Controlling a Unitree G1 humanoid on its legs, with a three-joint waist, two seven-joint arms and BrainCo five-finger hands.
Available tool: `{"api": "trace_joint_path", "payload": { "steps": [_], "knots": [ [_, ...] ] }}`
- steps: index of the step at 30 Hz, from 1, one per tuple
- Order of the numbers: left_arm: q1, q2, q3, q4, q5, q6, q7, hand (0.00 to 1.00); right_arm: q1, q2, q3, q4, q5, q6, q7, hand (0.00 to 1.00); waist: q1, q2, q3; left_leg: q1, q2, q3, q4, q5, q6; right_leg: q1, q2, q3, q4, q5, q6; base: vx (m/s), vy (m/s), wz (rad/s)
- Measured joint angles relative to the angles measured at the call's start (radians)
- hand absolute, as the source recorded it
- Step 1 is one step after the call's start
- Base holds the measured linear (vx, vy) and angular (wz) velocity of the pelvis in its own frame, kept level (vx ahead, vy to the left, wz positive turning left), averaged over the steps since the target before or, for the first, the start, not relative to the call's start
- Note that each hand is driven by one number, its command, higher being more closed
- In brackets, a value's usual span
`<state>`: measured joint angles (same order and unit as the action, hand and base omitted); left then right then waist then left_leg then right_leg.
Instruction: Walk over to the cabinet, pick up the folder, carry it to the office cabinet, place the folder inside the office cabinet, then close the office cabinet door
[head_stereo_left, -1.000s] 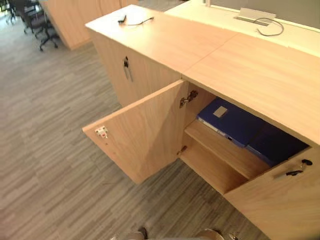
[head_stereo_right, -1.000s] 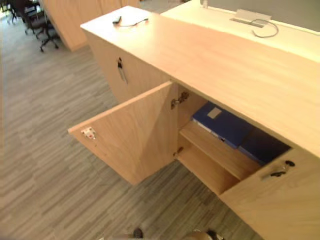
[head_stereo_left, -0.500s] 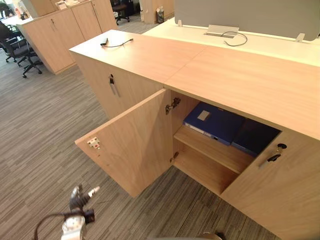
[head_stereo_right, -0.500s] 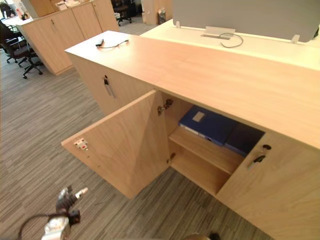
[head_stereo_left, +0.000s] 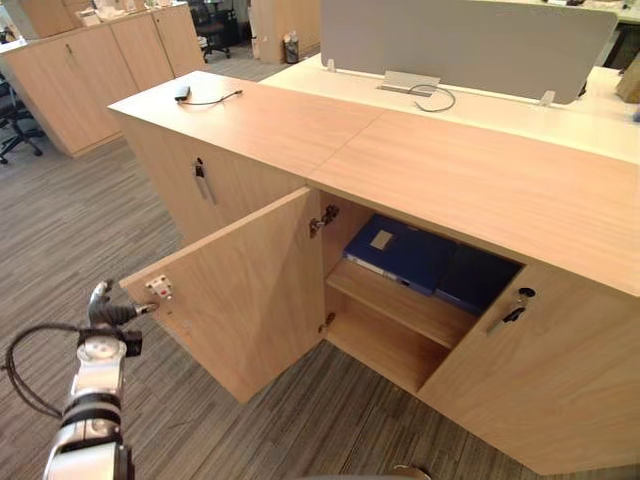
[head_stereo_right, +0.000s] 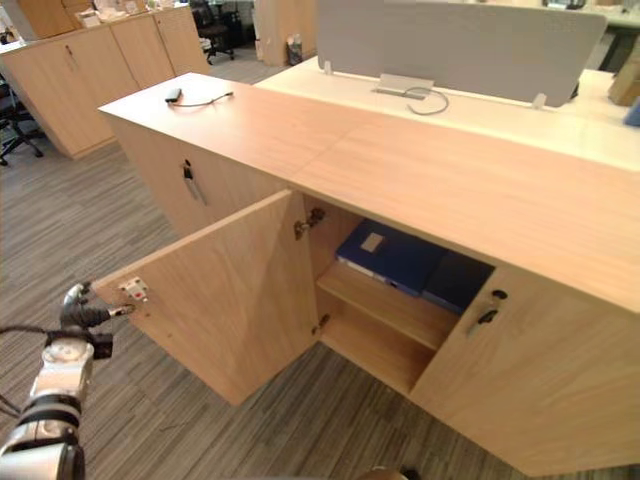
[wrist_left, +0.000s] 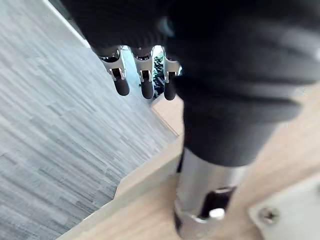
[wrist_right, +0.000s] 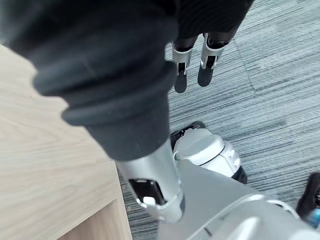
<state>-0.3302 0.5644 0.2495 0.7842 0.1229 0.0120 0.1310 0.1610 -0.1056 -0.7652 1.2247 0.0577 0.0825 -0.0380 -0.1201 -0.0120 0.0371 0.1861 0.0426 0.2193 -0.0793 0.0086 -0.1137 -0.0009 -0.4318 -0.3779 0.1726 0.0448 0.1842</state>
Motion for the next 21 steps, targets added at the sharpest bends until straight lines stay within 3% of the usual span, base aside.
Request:
{"api": "trace_joint_path", "payload": {
  "steps": [3, 6, 13, 21],
  "knots": [
    [-0.001, -0.015, -0.085, -0.043, 0.056, 0.0, 0.006, 0.0, 0.013, 0.001, -0.004, 0.008, 0.0, 0.011, 0.01, 0.0, 0.003, -0.001, 0.001, -0.002, -0.001, -0.003, 0.013, -0.003, -0.001, -0.005, -0.007, 0.0, 0.009, 0.0, 0.0, 0.0, 0.0, 0.0],
    [0.023, -0.052, -0.094, -0.077, 0.067, -0.002, 0.016, 0.0, 0.016, 0.0, -0.041, -0.015, -0.001, 0.015, 0.015, 0.0, 0.012, -0.002, 0.002, -0.009, -0.002, -0.005, 0.019, -0.006, -0.003, -0.009, -0.009, 0.0, 0.01, 0.0, -0.001, 0.0, 0.0, 0.0],
    [0.132, -0.172, -0.126, -0.086, 0.01, -0.05, 0.017, 0.0, 0.018, -0.007, -0.04, -0.045, -0.022, 0.016, 0.016, 0.0, 0.018, -0.004, 0.002, -0.009, -0.001, -0.001, 0.022, -0.007, -0.005, -0.009, -0.008, 0.0, 0.004, 0.002, -0.003, 0.0, -0.002, -0.01],
    [0.325, -0.335, -0.274, -0.036, -0.058, -0.074, -0.035, 0.0, 0.015, -0.005, 0.024, -0.053, -0.064, 0.015, 0.015, 0.0, 0.019, -0.005, -0.003, -0.01, 0.016, 0.015, 0.028, -0.012, -0.012, -0.01, 0.015, 0.004, -0.02, 0.016, -0.001, 0.02, -0.004, -0.06]
  ]
}}
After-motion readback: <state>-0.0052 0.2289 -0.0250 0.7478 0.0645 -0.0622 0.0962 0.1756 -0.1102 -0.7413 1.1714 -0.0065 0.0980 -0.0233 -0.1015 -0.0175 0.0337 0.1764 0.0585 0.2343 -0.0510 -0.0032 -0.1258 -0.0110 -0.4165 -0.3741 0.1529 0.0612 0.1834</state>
